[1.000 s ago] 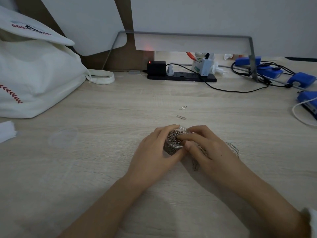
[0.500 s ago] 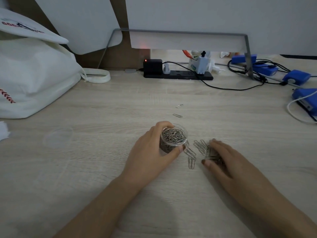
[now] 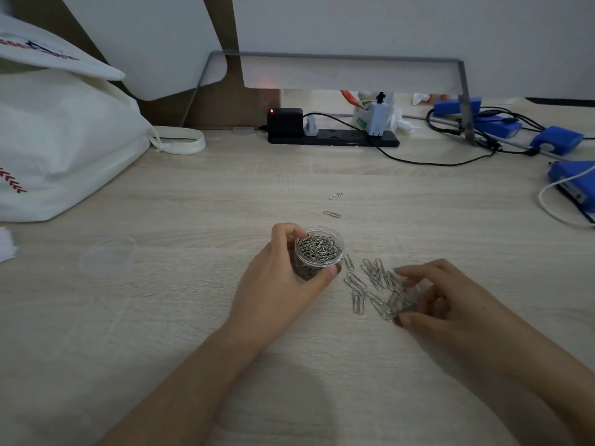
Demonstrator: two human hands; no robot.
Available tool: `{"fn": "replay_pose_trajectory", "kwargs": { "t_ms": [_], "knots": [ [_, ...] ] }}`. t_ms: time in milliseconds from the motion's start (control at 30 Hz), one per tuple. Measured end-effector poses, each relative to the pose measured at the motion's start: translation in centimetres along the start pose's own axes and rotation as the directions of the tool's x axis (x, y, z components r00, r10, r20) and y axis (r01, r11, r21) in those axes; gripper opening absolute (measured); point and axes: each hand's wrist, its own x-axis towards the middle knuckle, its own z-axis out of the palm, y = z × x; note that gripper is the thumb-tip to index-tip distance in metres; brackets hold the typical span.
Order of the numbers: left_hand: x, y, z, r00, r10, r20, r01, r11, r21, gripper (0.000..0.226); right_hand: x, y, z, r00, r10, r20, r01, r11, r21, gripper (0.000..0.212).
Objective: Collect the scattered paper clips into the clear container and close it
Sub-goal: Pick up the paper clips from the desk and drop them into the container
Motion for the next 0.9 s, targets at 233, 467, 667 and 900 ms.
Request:
{"fn": "replay_pose_trajectory", "kwargs": {
  "t_ms": [233, 467, 667, 900],
  "knots": [
    [0.0, 0.0, 0.1, 1.0, 0.002, 0.006, -0.002, 1.0, -0.019, 0.051, 2.9, -0.9, 0.2, 0.991, -0.07, 0.114, 0.066, 0.997, 0.035, 0.058],
    [0.1, 0.0, 0.1, 1.0, 0.005, -0.01, -0.005, 1.0, -0.019, 0.051, 4.5, -1.6, 0.6, 0.973, -0.131, 0.192, 0.155, 0.981, -0.115, 0.023],
    [0.1, -0.1, 0.1, 1.0, 0.01, -0.01, -0.01, 1.0, -0.02, 0.049, 4.4, -1.4, 0.9, 0.975, -0.16, 0.156, 0.188, 0.964, -0.19, 0.007],
    [0.1, -0.1, 0.0, 1.0, 0.009, -0.001, -0.009, 1.0, -0.017, 0.05, 3.7, -1.2, 1.4, 0.989, -0.14, 0.055, 0.149, 0.958, -0.246, 0.017]
  ]
}}
